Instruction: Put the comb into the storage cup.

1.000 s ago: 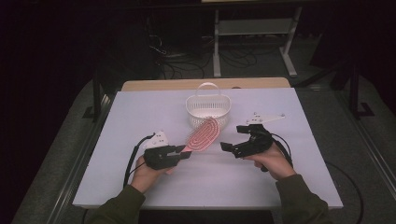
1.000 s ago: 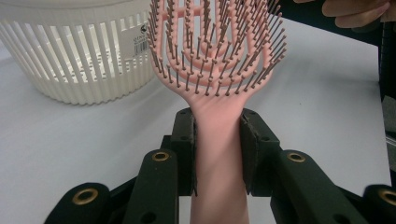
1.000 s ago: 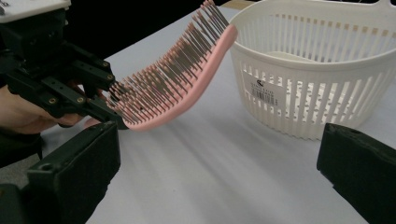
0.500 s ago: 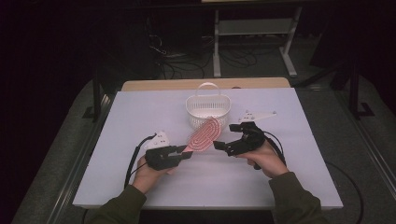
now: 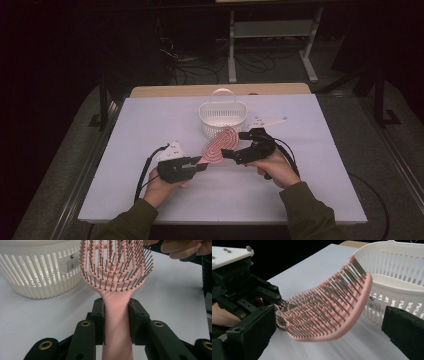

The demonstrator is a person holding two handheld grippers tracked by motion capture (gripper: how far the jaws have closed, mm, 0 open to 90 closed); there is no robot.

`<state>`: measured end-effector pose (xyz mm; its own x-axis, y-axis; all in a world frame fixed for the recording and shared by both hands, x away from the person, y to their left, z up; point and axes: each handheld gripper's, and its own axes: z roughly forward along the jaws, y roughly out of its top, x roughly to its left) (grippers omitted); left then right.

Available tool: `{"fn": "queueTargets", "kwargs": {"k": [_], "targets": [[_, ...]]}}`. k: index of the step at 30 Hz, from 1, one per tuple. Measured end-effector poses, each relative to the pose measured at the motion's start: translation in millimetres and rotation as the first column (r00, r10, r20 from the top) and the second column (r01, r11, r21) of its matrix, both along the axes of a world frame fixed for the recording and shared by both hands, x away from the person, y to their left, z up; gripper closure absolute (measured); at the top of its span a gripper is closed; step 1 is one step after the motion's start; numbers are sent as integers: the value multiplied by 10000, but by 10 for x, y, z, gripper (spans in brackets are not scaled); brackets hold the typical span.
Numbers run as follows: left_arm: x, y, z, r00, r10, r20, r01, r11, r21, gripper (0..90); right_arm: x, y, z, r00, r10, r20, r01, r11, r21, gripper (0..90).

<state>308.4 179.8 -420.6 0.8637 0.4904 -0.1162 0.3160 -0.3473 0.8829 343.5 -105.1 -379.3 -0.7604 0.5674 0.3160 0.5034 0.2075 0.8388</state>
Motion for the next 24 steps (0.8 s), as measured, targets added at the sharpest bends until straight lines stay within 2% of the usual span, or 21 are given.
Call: {"fn": "queueTargets", "kwargs": {"k": [15,24], "targets": [[-10,-17,-2,9999,63,123,-63,10000,-17,704,69,165,-37,9997,-106,-216,110,9998,148,0],[-16,-42,-10,9999,49,165,-49,10000,-7,704,66,146,-53,9984,-451,-345,462,9984,329,68]]}}
